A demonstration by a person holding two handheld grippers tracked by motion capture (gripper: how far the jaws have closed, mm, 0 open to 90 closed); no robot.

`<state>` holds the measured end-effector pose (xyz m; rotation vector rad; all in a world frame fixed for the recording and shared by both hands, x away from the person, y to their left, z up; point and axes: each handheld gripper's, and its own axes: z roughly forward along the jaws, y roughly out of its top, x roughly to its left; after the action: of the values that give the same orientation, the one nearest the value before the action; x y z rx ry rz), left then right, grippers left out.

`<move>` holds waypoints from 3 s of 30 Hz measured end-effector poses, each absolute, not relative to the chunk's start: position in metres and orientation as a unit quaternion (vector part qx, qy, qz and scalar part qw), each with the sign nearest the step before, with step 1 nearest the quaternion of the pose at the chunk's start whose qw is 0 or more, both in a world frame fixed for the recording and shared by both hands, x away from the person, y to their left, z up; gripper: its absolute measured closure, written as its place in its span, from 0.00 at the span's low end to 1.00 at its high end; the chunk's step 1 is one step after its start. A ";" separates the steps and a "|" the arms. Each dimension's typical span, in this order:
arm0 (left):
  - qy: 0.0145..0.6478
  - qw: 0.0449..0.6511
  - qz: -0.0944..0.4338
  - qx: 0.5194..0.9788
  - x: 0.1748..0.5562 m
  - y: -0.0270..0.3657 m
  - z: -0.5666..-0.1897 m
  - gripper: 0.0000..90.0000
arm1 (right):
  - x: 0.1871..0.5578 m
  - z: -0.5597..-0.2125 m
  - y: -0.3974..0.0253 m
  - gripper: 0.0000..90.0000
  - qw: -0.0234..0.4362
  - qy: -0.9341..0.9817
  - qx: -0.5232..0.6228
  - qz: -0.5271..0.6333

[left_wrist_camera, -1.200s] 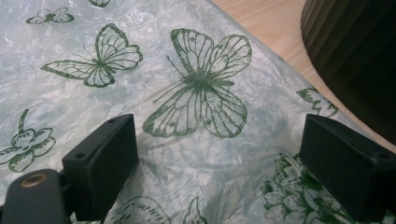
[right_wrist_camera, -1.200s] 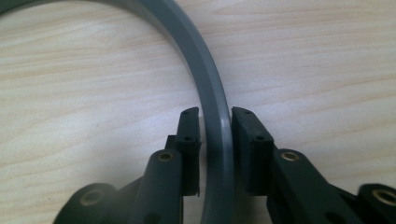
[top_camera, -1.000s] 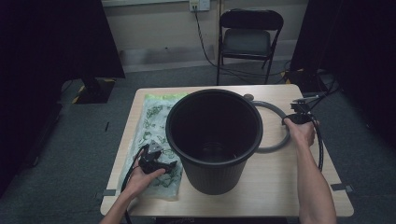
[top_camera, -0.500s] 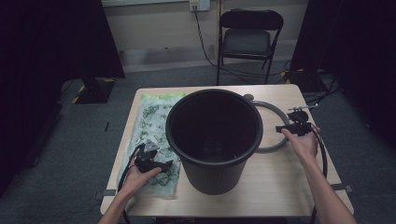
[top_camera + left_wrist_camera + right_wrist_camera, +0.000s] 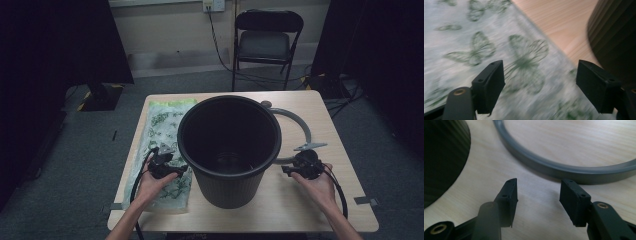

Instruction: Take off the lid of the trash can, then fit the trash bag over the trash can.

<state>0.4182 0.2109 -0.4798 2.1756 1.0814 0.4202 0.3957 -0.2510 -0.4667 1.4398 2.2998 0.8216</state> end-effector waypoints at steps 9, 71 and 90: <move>0.394 0.299 0.159 0.855 0.428 0.187 -0.487 0.22 | 0.393 -0.483 -0.236 0.46 0.161 0.814 0.469 0.302; 0.326 0.629 0.157 0.688 0.403 0.246 -0.356 0.98 | 0.385 -0.480 -0.223 0.33 0.202 0.800 0.443 0.349; 0.275 0.671 0.182 0.665 0.388 0.236 -0.302 0.98 | 0.404 -0.380 -0.249 0.48 0.256 0.751 0.424 0.437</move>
<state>0.3880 0.2361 -0.3016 1.4977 0.6187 0.4108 0.4036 -0.2489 -0.3799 1.1508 2.0386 1.1870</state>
